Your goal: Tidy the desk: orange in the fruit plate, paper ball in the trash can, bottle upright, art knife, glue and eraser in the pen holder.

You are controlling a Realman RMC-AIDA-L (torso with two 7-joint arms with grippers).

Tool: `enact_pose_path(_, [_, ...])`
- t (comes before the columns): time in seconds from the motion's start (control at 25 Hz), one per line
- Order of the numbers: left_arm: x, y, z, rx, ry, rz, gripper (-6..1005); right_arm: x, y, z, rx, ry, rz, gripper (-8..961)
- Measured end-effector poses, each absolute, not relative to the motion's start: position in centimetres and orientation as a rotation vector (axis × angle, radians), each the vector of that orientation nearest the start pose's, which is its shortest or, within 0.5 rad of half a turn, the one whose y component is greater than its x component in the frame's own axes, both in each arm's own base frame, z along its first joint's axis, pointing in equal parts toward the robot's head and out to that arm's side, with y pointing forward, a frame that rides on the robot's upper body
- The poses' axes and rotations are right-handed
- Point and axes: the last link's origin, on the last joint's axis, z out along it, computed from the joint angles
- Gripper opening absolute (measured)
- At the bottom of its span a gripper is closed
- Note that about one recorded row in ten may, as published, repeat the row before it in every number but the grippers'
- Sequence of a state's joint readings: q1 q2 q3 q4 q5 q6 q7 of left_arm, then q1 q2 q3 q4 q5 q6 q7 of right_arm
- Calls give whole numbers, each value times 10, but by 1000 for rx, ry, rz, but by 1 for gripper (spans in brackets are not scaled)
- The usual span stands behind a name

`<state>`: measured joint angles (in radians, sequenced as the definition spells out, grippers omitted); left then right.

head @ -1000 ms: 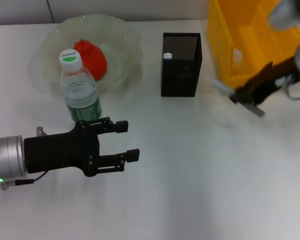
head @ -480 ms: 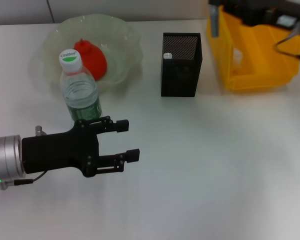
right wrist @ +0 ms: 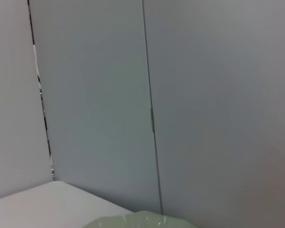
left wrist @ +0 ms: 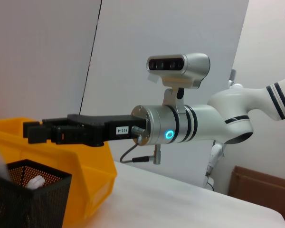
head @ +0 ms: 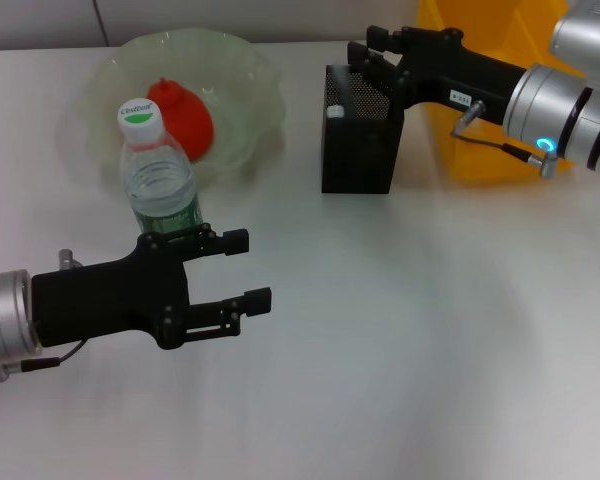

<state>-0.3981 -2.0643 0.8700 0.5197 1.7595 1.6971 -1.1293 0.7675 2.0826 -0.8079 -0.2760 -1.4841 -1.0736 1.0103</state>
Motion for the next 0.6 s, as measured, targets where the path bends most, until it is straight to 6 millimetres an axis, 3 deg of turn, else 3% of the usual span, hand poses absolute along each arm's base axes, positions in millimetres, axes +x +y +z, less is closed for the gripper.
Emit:
enact_pose_path(0.12, [-272, 271, -18, -2775, -475, -982, 755, 215, 409, -40, -2367, 549, 820, 270])
enact_pose_path(0.2, [-271, 270, -16, -2776, -471, -991, 755, 217, 398, -25, -2393, 548, 887, 290])
enact_pose_path(0.32, [-272, 268, -14, -2769, -469, -1007, 755, 215, 383, -7, -2446, 496, 959, 419])
enact_pose_path(0.36, [-272, 268, -12, -2765, -467, -1012, 755, 214, 373, 3, -2485, 470, 995, 462])
enact_pose_path(0.4, [-272, 267, -10, -2762, -461, -1024, 755, 218, 347, 24, -2586, 413, 1025, 505])
enact_pose_path(0.48, [-272, 265, -6, -2778, -449, -1031, 755, 226, 318, 39, -2709, 353, 1005, 731])
enact_pose_path(0.52, [-272, 262, -4, -2799, -443, -1038, 755, 233, 302, 45, -2774, 329, 987, 734])
enact_pose_path(0.56, [-272, 262, -4, -2799, -443, -1038, 755, 233, 302, 45, -2774, 329, 987, 737])
enact_pose_path(0.6, [-273, 257, 5, -2850, -439, -1055, 755, 250, 270, 57, -2871, 276, 982, 740])
